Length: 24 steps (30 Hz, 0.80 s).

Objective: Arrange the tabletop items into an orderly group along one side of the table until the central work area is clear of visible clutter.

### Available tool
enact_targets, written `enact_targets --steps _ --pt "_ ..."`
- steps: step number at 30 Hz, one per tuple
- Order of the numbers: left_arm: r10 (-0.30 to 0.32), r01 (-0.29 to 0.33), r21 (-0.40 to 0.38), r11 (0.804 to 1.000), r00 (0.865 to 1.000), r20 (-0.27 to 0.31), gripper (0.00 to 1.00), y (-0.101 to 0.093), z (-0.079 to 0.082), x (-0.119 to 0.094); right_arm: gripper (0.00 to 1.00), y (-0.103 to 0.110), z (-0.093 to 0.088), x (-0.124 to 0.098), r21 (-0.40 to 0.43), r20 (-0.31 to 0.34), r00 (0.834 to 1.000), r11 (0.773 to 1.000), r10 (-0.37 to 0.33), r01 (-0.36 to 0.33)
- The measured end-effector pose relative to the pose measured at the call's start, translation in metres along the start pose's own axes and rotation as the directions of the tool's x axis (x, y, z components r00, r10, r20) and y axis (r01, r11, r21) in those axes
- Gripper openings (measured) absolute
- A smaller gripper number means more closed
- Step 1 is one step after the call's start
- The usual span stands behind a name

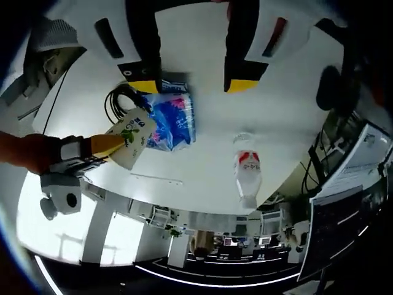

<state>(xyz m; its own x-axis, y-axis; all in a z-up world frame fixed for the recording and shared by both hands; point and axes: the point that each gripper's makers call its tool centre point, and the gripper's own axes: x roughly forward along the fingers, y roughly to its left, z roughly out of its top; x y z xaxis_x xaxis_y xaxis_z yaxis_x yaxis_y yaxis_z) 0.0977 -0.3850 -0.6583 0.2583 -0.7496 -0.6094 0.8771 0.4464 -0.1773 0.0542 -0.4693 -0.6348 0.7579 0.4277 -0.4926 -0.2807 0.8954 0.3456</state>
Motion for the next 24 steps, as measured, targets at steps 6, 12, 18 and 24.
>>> enact_targets --steps 6,12,18,24 --pt "-0.001 0.001 -0.014 1.000 1.000 0.017 0.40 0.003 0.009 0.002 0.00 0.000 0.009 0.019 -0.086 -0.053 0.998 0.996 0.017 -0.021" --pt "0.003 -0.003 -0.016 1.000 1.000 0.022 0.40 0.010 0.014 0.002 0.00 -0.005 0.016 0.032 -0.156 -0.101 0.995 0.987 0.015 -0.031" --pt "0.003 -0.002 -0.022 1.000 1.000 0.017 0.40 0.014 0.012 0.001 0.00 -0.009 0.016 0.042 -0.202 -0.146 0.989 0.979 0.009 -0.039" --pt "0.007 -0.006 -0.030 1.000 1.000 0.019 0.39 0.017 0.012 0.001 0.00 -0.015 0.013 0.050 -0.239 -0.186 0.983 0.970 0.000 -0.045"
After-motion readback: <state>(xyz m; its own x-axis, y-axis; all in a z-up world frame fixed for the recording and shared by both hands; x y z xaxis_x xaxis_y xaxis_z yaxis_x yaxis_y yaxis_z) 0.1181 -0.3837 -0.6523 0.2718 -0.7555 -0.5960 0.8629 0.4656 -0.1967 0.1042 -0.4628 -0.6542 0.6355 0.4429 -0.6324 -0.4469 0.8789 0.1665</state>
